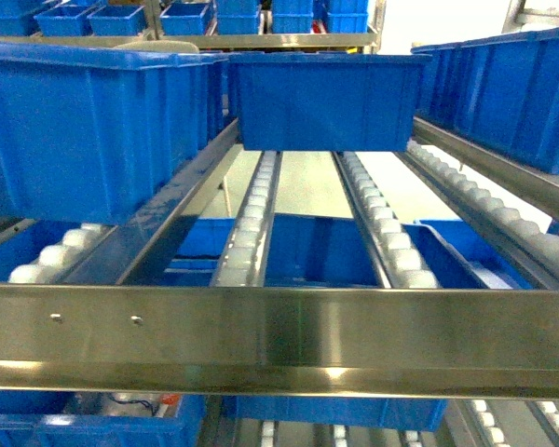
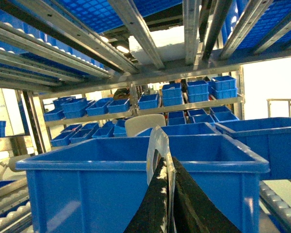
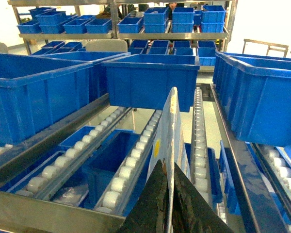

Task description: Move flower gift bag to table near conveyor

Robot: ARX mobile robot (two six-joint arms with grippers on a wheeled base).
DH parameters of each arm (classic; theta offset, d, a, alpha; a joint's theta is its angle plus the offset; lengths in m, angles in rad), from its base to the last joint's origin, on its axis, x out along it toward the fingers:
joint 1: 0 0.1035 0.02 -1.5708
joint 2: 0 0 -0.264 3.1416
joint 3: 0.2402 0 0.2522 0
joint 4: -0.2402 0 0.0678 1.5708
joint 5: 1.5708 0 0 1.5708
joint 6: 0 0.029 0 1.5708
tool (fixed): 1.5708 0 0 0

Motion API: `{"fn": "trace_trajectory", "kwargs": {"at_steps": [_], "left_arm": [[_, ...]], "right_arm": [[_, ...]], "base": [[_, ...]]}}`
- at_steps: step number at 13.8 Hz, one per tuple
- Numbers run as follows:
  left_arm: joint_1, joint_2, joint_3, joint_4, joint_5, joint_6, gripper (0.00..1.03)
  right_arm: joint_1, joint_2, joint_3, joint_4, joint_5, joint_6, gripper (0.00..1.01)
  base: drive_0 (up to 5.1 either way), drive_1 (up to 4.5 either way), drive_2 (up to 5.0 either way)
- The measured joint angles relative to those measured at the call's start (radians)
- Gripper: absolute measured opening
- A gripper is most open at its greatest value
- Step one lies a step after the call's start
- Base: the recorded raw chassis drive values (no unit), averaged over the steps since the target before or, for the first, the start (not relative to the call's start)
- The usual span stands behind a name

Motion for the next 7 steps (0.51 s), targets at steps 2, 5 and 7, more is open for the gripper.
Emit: {"fn": "trace_trajectory", "kwargs": {"at_steps": [2, 5, 7], "left_arm": [[0.0, 0.0, 0.0, 0.0, 0.0, 0.0, 0.02], [0.0, -0.001, 0.0, 0.004, 0.0, 0.0, 0.02], [0.0, 0.0, -0.002, 0.0, -0.001, 0.0, 0.02]], "right_arm": [[0.0, 0.001, 0.0, 0.0, 0.0, 0.0, 0.03], [0.0, 0.0, 0.0, 0.002, 0.0, 0.0, 0.03], [0.0, 0.0, 0.0, 0.003, 0.0, 0.0, 0.03]], "base": [[-4.7, 0.75, 3.8], [-4.3, 0.11, 4.3], [-3.9, -0.39, 4.7]]}}
